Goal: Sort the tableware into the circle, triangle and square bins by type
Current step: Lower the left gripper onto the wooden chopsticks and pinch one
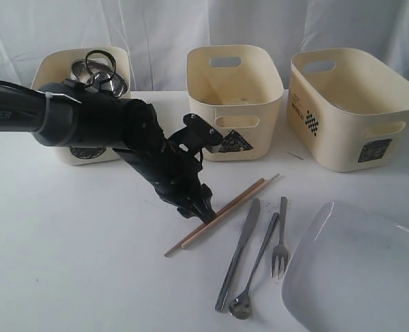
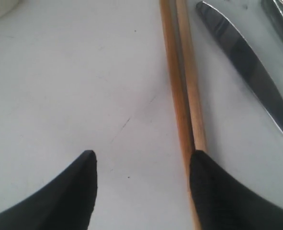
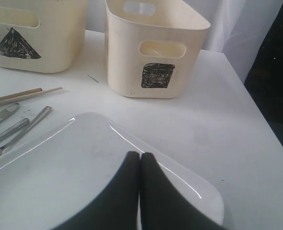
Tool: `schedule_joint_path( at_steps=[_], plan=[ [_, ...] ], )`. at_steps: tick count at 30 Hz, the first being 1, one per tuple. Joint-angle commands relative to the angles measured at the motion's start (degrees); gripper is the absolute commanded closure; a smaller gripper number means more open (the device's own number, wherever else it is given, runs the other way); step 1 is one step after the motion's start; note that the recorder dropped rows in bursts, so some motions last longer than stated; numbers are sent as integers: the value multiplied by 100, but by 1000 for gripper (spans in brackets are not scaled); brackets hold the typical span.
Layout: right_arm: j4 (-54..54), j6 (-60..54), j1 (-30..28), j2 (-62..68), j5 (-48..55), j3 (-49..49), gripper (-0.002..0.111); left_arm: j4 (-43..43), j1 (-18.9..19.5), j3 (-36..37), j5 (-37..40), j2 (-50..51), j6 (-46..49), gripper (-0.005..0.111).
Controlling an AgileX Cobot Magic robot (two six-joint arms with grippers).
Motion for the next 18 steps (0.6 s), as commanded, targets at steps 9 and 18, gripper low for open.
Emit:
schedule_joint_path(
  at_steps=[9, 18],
  plan=[
    [-18, -2, -7, -25, -28, 25, 108, -115, -89, 29, -50, 214, 25, 46],
    [-18, -2, -7, -25, -28, 25, 108, -127, -89, 29, -72, 214, 25, 47]
  ],
)
